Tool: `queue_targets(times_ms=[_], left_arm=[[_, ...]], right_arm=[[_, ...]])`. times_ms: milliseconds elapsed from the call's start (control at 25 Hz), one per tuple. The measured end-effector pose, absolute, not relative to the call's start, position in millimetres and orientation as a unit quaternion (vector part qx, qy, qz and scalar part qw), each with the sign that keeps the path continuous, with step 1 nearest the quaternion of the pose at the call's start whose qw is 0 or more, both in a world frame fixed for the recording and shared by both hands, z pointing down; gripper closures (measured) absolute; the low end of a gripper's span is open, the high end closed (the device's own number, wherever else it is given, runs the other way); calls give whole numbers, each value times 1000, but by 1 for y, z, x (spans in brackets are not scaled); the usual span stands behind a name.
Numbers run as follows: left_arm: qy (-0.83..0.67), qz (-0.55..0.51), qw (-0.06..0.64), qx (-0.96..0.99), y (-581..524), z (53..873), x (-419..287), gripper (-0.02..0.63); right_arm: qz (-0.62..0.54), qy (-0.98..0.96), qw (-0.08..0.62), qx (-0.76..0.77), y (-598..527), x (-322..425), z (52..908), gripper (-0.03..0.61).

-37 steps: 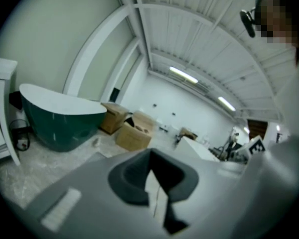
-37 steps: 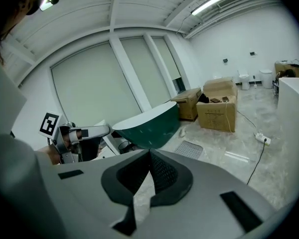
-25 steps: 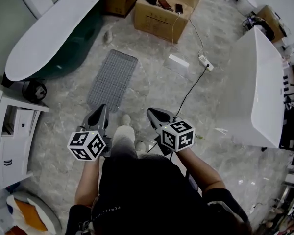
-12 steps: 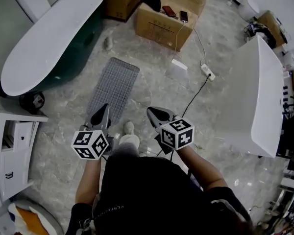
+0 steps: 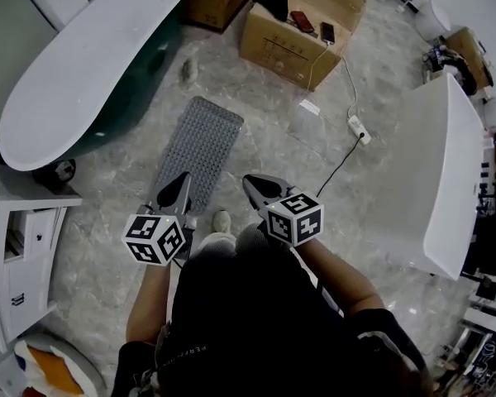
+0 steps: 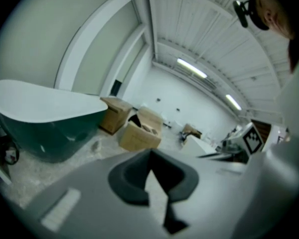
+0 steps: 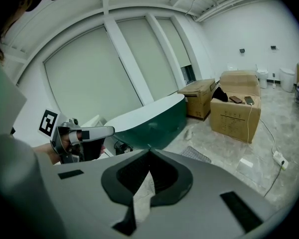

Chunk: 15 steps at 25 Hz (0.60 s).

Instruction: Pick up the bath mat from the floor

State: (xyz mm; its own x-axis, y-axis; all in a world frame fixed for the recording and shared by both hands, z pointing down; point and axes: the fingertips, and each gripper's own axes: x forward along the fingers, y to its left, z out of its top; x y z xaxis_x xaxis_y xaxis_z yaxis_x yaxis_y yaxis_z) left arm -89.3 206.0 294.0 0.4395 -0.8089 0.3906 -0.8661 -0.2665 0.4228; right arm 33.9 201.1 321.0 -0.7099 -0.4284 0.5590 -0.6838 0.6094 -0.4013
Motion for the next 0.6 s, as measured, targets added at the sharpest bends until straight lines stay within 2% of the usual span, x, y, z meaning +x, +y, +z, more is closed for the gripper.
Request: queue_targets(times_ms=[600], left_arm=[[-573,53,302,760,109,320,-83,609]], right_arm=[[295,-881,229,290,69,45,347,580]])
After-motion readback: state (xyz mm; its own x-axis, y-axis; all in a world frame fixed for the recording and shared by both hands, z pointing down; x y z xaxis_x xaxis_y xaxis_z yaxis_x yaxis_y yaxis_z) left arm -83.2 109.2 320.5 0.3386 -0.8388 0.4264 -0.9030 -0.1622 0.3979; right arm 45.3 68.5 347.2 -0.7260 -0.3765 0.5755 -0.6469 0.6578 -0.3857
